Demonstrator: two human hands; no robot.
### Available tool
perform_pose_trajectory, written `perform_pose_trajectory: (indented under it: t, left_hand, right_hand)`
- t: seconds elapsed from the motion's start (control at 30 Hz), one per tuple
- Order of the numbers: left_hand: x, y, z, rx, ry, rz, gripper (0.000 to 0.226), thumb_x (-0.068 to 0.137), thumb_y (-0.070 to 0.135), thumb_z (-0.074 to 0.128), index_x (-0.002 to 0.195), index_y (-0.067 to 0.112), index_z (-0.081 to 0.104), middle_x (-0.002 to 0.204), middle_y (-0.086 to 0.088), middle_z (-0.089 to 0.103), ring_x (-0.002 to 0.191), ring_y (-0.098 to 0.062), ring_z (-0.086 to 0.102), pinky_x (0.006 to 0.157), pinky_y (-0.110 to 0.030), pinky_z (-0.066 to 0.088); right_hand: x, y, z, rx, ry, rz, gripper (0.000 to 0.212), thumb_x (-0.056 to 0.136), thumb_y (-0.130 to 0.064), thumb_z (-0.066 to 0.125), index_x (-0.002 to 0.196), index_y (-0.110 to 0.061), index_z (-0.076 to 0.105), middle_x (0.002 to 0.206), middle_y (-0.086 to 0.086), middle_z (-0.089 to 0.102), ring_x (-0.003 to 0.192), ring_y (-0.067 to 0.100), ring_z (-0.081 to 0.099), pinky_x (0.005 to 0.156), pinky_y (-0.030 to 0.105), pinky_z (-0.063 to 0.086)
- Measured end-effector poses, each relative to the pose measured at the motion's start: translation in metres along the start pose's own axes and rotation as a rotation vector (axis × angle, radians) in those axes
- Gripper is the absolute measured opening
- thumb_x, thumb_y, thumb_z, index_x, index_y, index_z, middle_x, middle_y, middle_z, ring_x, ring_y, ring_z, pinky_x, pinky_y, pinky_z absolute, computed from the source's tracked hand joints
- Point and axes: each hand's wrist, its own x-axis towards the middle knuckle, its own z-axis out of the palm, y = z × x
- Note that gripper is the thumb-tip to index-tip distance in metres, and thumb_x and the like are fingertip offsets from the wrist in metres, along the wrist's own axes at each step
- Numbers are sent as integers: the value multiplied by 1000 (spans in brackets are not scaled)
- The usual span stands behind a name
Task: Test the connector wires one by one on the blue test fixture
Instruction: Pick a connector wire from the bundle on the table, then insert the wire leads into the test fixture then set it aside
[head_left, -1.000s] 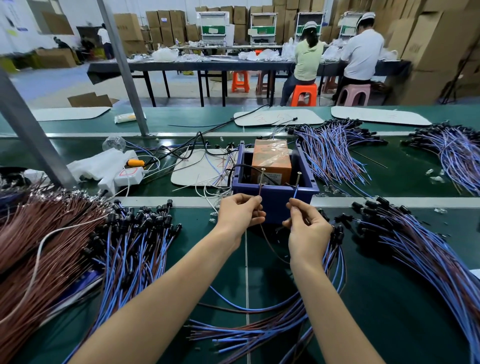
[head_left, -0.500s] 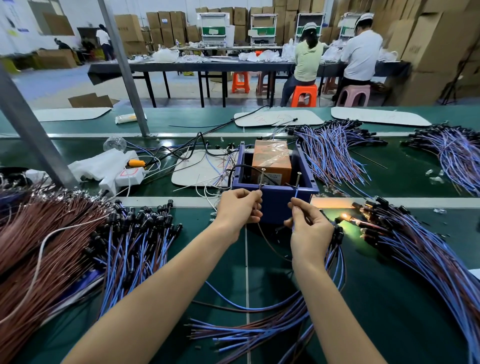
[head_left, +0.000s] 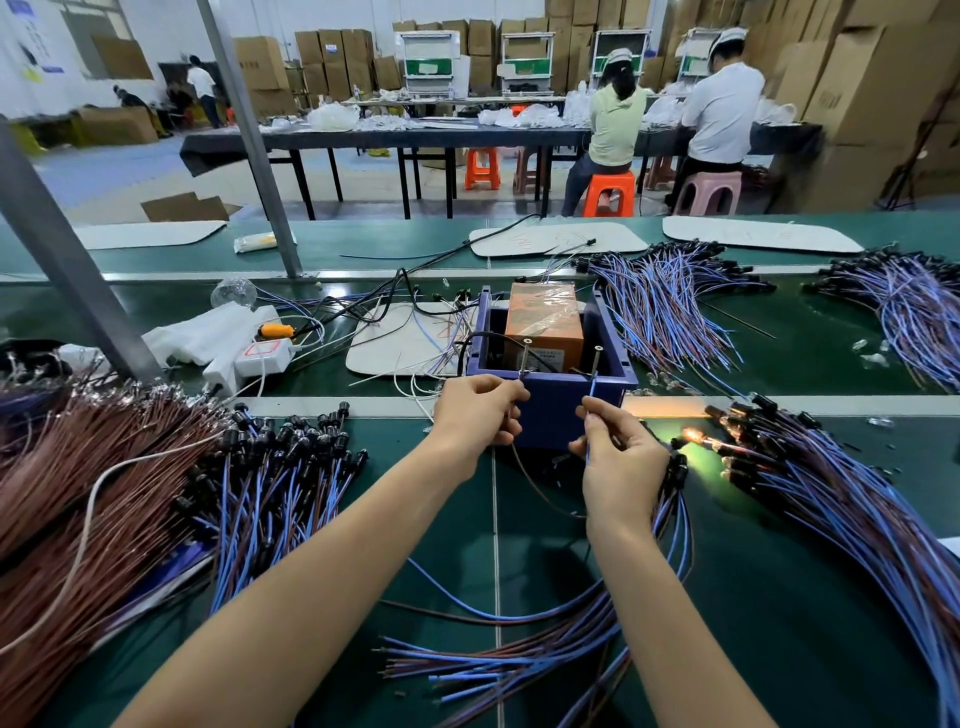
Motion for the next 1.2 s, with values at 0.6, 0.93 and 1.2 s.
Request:
perform_pose_trajectory:
  t: [0.6,0.93,1.2]
  left_hand:
    - [-1,2,-3,18,-37,-2,16,92,15,60,81,6,68,59,-2,52,41,-7,50,41,-15,40]
    - [-88,-10,-65,264,-823,-11,16,91,22,60,87,21,75,82,-4,71,78,-16,67,68,-22,53]
    - [-118,-32,-121,726,-716,140,30,91,6,55,111,22,72,112,6,69,105,-14,63,94,-31,48]
  right_hand:
    - [-1,0,0,-30,-8,-5,27,94,-4,55,85,-26,69,79,-9,71,51,0,53,50,13,46]
    - [-27,-21,-45,-48,-616,223,27,88,15,41,94,-4,58,68,12,68,36,15,39,41,24,41]
    - [-52,-5,-56,-866,-949,-84,14,92,-22,60,99,-28,70,79,-7,67,67,2,57,70,18,46]
